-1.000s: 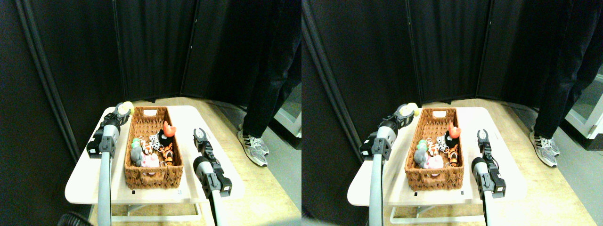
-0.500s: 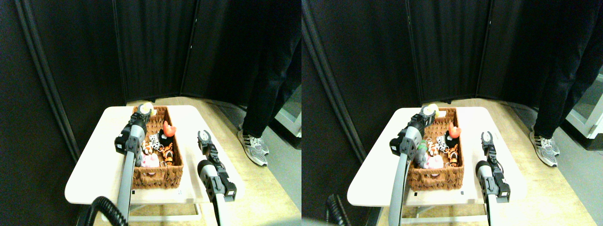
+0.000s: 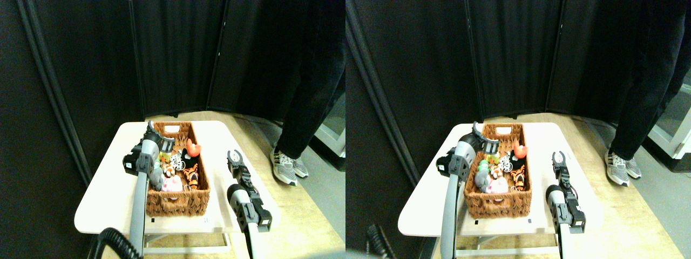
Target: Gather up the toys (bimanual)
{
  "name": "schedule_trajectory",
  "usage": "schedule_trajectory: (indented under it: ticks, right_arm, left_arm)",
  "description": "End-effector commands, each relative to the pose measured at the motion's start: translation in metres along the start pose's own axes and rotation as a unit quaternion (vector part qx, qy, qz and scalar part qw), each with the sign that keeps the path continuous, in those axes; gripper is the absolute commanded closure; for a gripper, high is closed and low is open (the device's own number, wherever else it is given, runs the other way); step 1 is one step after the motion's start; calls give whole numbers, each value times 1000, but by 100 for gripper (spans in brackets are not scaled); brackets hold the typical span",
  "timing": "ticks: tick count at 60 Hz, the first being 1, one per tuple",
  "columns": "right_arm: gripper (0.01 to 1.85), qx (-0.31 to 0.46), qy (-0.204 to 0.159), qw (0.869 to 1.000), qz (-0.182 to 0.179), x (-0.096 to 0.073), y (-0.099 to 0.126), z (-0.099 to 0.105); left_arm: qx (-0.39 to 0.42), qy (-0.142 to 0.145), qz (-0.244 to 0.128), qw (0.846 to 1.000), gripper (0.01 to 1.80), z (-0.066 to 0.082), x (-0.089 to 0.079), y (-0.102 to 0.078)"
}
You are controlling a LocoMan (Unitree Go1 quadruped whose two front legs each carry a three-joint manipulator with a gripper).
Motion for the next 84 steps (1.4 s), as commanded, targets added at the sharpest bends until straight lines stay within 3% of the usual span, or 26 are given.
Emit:
schedule_trajectory:
  ticks: [1,21,25,35,65,72,84]
  right_arm:
    - [180,10,-2,1000,18,2,5,-1]
    - [181,6,-4,1000,16,4,2,0]
    - [181,16,-5,1000,13,6,3,-1]
    - [180,23,-2,1000,10,8,3,-4]
    - [182,23,14,1000,11,10,6,-12]
    - [181,17,13,1000,13,12,6,-13]
    - [180,17,5,1000,3,11,6,-20]
  left_arm:
    - [8,-19,-37,999,119,1,-2,-7]
    - [46,-37,-42,997,136,43,-22,11]
    - [54,-52,-40,996,136,55,-30,19]
    - [73,-82,-30,993,135,68,-44,32]
    - [75,-115,-21,990,134,76,-56,56]
    - [77,-106,-19,991,133,78,-55,61]
    - [50,-106,-4,993,132,75,-44,89]
